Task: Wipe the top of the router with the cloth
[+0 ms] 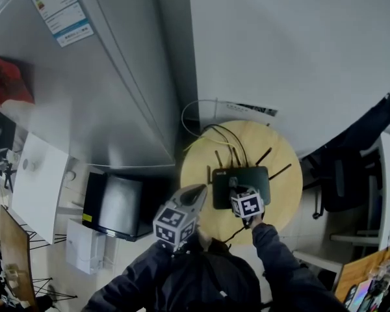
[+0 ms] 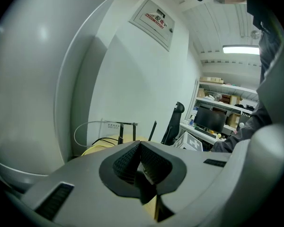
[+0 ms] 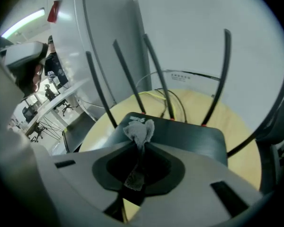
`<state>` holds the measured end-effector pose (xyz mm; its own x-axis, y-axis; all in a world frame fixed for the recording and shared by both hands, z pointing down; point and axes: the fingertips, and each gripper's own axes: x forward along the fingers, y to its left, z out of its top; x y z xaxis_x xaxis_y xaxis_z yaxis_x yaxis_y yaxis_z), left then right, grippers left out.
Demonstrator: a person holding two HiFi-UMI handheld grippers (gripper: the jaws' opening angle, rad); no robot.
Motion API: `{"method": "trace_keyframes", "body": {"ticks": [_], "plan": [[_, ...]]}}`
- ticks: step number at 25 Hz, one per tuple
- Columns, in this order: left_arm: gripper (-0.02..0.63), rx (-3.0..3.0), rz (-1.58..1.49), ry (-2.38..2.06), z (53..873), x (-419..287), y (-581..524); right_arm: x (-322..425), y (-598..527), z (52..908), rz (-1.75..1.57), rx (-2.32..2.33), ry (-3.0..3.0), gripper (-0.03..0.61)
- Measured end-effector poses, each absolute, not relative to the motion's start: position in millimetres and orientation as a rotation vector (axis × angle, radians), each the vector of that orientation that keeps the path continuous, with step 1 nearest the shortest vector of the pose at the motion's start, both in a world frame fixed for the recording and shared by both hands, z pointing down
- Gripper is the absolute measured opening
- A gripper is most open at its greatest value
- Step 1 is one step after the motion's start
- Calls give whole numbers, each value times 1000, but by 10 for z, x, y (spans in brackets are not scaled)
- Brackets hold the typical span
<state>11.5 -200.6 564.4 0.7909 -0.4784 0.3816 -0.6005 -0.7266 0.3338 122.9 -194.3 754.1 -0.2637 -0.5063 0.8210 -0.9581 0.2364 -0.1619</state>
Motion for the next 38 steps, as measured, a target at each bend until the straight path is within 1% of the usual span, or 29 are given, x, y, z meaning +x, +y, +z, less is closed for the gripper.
{"method": "trace_keyframes", "body": {"ticks": [6, 10, 13, 18, 25, 29, 34, 38], "plan": [[2, 2526, 367, -840, 5629, -37, -1992, 435, -1886, 7535, 938, 1237, -1950, 74], [2, 2525, 360, -850, 5618, -85, -1999, 401, -1821, 7644, 950, 1210, -1920, 74], [2, 2524, 357, -848, 5624, -88, -2002, 598, -1792, 7688, 938, 1215, -1881, 74], [2, 2529, 357, -824, 5640, 16, -1986, 1127, -1694, 7682, 956, 1275, -1838, 74], [2, 2548, 356, -785, 5623, 184, -1958, 2248, -1394, 7832, 971, 1402, -1707, 74], [2, 2552, 366, -778, 5628, 213, -1943, 2710, -1283, 7818, 991, 1460, -1646, 74], [2, 2549, 378, -779, 5637, 212, -1900, 2856, -1222, 7809, 1017, 1470, -1628, 74], [2, 2546, 377, -786, 5638, 184, -1877, 2697, -1281, 7731, 1000, 1486, -1644, 74]]}}
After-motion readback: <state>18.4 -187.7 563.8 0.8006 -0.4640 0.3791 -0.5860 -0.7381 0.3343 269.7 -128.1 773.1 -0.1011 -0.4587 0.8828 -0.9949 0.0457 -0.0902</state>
